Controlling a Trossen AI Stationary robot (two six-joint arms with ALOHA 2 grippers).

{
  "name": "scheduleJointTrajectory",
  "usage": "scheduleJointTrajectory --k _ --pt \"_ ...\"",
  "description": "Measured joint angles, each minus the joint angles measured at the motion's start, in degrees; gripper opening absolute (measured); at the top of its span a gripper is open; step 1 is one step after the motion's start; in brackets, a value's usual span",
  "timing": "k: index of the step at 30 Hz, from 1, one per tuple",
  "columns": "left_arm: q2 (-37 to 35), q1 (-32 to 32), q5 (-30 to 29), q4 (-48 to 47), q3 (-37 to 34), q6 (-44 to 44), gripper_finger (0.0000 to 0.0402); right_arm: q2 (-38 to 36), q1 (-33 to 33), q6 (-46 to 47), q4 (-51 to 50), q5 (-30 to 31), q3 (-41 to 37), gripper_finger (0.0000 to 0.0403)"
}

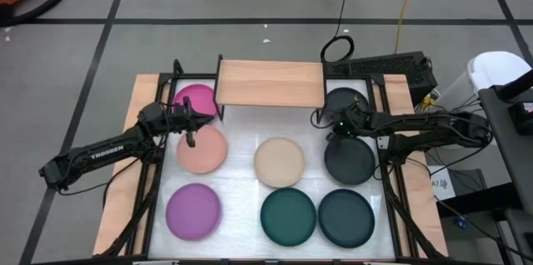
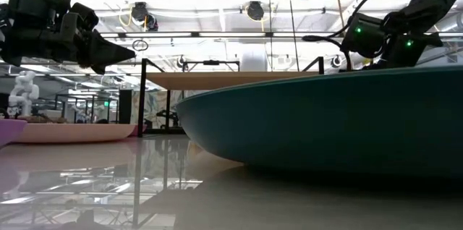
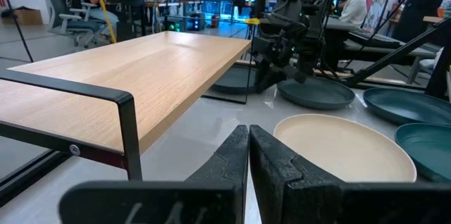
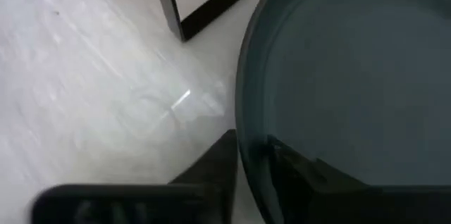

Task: Place and stack plates onto a shelf
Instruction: Put the top black plate on the shelf

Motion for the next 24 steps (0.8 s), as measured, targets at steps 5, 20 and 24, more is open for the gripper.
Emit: scheduleJointTrajectory --k 5,20,24 --pt "0.0 0.0 0.0 0.0 0.0 0.0 0.0021 -1.7 -0.17 -1.59 0.43 3.3 0.04 0.0011" --pt "0.0 0.02 0.0 0.0 0.0 0.0 0.0021 -20.51 -0.08 -11.67 8.86 21.59 5.96 0.0001" --pt "0.0 0.01 0.0 0.0 0.02 0.0 0.0021 -22.05 0.07 -20.81 20.91 17.28 9.11 0.0001"
